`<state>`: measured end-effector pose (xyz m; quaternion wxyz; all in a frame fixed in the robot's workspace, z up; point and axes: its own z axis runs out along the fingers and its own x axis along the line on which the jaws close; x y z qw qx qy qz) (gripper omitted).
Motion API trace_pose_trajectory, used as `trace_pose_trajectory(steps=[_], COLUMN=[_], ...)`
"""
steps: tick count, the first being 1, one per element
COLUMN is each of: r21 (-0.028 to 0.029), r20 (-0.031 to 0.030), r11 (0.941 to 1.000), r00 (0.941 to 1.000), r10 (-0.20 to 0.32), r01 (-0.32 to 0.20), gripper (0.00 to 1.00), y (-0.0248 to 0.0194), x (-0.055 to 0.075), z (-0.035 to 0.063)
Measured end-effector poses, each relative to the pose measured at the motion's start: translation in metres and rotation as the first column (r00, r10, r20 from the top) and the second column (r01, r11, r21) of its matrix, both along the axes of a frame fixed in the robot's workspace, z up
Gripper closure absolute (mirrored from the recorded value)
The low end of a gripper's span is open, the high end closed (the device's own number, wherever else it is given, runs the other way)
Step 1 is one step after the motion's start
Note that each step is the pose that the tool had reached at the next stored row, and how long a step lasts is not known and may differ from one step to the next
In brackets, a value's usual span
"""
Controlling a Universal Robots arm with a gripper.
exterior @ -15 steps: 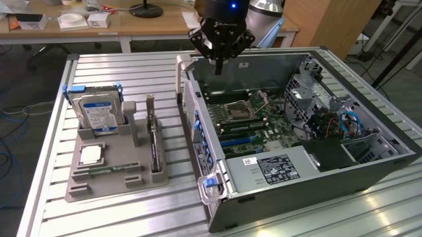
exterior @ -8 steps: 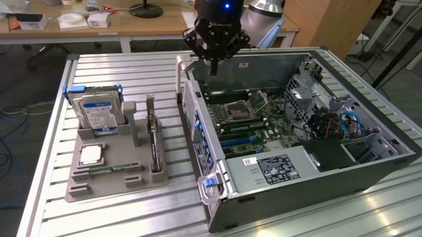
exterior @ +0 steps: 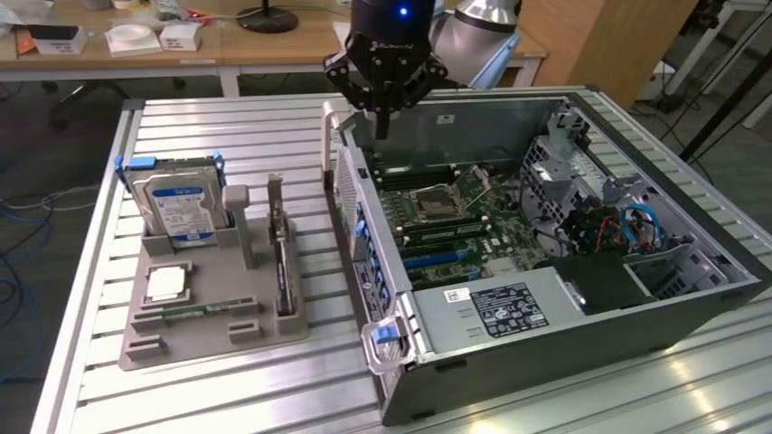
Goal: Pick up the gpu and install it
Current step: 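Reach for the gpu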
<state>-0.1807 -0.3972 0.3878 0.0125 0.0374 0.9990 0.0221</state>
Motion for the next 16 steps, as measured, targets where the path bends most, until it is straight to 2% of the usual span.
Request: trace_pose_trajectory(steps=[16], r21=[-0.0001], r20=[0.0000], r11=[1.0000], r00=[1.0000], r10=[0.000], r01=[0.000], gripper=[0.89], y=[0.0004], x=[-0.019], z=[-0.0015])
